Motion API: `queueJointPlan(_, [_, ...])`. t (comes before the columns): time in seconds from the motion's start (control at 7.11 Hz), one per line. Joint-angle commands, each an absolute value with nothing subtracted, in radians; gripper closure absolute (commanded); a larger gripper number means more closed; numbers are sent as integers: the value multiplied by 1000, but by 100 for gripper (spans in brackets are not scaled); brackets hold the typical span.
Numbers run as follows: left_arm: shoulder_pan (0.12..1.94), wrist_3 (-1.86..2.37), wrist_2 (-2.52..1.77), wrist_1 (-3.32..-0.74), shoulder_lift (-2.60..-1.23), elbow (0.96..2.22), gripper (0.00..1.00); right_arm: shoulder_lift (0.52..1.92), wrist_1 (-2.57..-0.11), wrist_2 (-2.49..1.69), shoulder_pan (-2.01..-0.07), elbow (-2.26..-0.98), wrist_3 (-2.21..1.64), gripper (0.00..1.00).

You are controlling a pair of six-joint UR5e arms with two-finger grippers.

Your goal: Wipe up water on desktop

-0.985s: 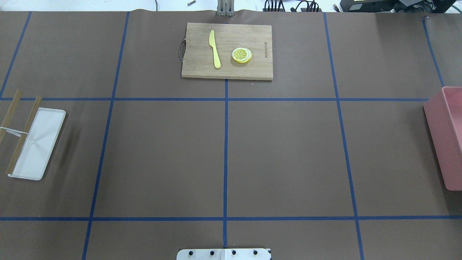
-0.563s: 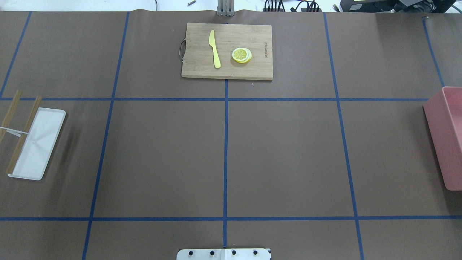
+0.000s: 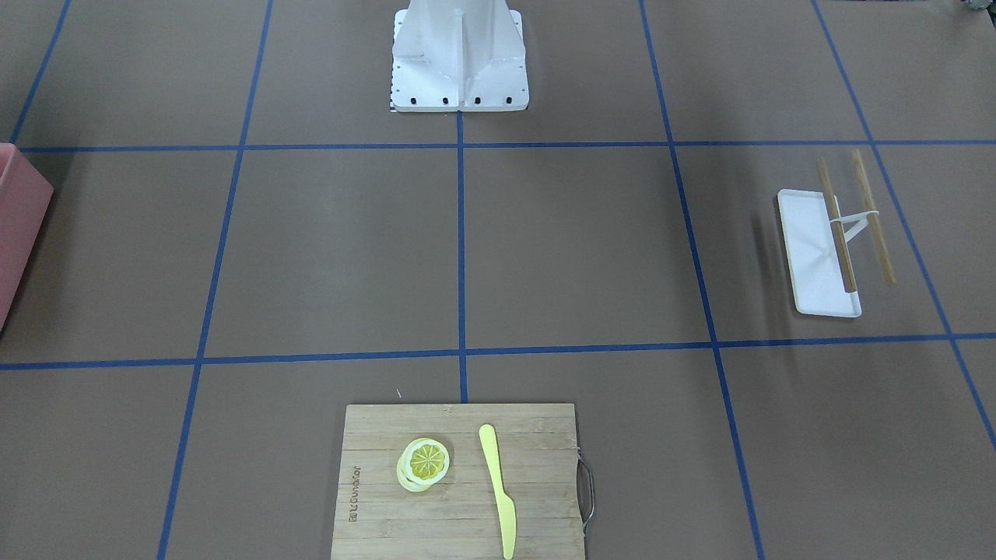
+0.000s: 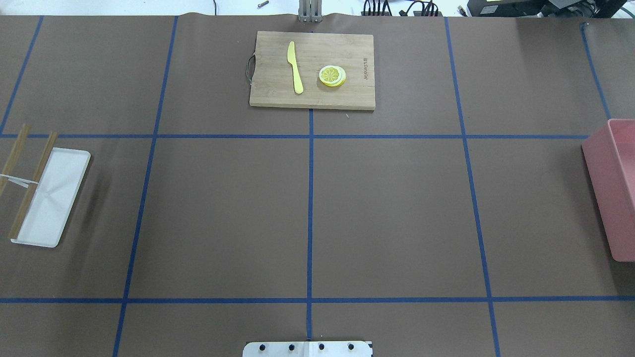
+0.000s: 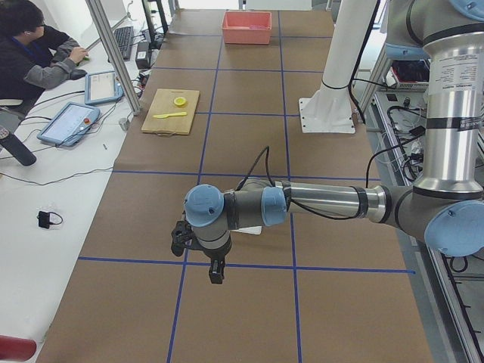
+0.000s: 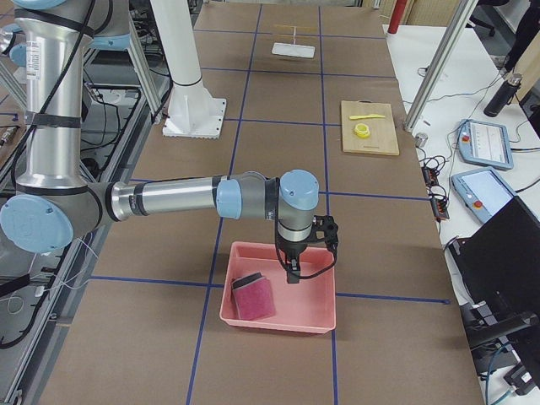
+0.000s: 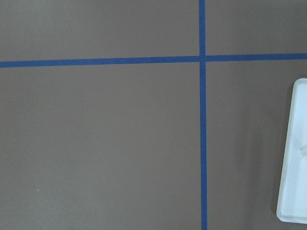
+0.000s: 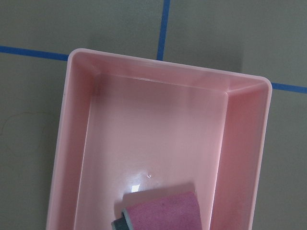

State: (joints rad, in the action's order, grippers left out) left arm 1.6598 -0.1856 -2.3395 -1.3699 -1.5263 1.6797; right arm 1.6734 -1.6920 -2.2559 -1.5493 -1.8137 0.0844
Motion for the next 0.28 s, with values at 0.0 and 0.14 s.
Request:
queueJointPlan(0.0, [1660,-186,-2338,-1370,-1526,1680,0,1674,-1692,-2256,-1549,-1815,84,0])
queueJointPlan(0.14, [1660,-186,-2338,-1370,-1526,1680,0,1674,-1692,-2256,-1549,-1815,84,0])
